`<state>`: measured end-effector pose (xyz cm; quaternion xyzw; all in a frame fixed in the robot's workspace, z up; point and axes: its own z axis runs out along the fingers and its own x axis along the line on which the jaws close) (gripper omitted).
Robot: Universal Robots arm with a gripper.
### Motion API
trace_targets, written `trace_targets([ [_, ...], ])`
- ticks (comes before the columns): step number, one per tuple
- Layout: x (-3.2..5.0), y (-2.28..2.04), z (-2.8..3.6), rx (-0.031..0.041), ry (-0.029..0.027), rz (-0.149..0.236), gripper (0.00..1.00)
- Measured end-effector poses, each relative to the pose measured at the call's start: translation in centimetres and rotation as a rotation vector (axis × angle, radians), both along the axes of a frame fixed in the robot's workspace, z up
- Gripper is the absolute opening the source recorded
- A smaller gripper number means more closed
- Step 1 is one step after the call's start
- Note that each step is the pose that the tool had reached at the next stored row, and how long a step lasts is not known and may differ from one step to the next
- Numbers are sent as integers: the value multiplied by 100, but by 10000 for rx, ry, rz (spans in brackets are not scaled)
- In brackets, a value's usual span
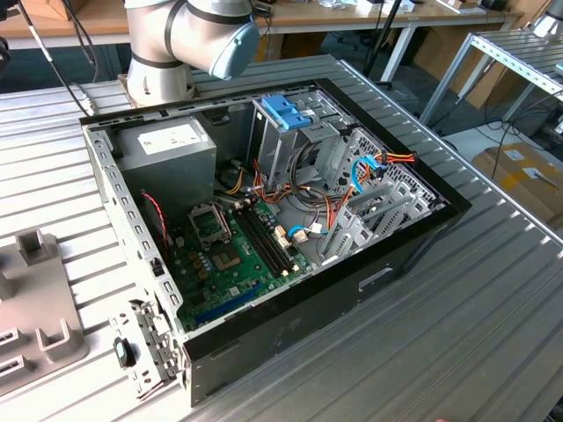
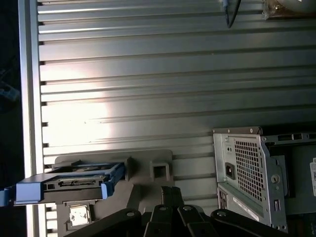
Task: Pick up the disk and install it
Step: 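Reach for the disk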
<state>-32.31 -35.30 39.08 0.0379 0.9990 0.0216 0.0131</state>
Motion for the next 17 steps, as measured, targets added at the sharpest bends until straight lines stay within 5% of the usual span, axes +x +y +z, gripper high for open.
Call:
trace_targets([
  [17, -219, 0, -2, 0, 0, 1, 11],
])
